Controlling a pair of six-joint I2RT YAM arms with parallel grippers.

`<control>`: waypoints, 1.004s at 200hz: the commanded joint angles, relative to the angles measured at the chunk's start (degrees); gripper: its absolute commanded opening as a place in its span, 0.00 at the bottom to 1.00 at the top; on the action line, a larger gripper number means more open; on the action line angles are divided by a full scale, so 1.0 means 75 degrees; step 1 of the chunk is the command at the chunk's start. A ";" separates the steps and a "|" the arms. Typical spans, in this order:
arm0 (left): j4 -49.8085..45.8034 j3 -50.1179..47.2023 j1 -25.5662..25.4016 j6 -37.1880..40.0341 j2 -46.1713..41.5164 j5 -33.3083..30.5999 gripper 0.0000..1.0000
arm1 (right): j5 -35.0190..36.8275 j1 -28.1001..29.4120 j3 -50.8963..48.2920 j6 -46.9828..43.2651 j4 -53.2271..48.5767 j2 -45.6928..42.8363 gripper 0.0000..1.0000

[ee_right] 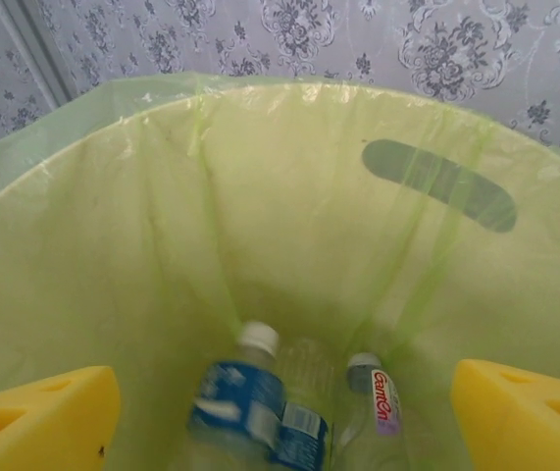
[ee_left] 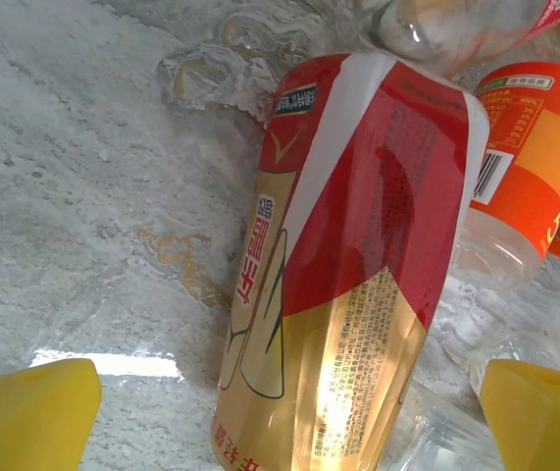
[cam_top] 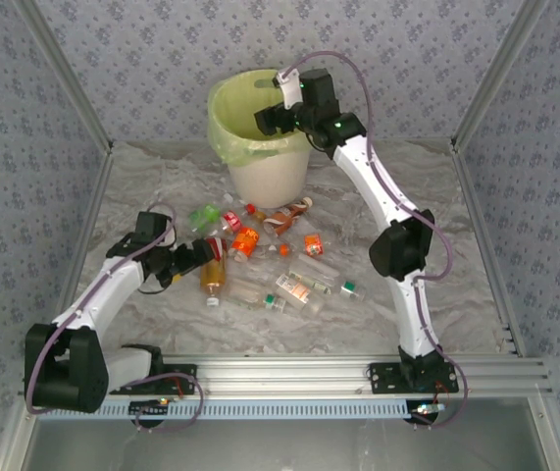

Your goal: Put the plastic bottles in the bin

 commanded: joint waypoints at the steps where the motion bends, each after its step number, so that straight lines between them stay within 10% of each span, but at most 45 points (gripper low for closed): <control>1: -0.0178 0.0255 -0.0233 0.0185 0.0131 -0.0386 0.99 | 0.0080 0.0043 -0.0534 -0.0105 -0.0007 -0.1304 0.92; 77: -0.0585 0.0843 -0.1562 0.0479 0.0982 -0.1798 0.99 | 0.1720 0.0290 -0.6854 0.0730 0.2779 -0.5730 1.00; 109: -0.0655 0.1214 -0.1913 0.0638 0.1599 -0.1899 0.93 | 0.3503 0.0212 -0.7886 0.2014 0.1931 -0.6625 1.00; 201: -0.0581 0.1648 -0.2402 0.0883 0.2785 -0.2950 0.83 | 0.4393 -0.0612 -1.0445 0.3685 0.2108 -0.8440 1.00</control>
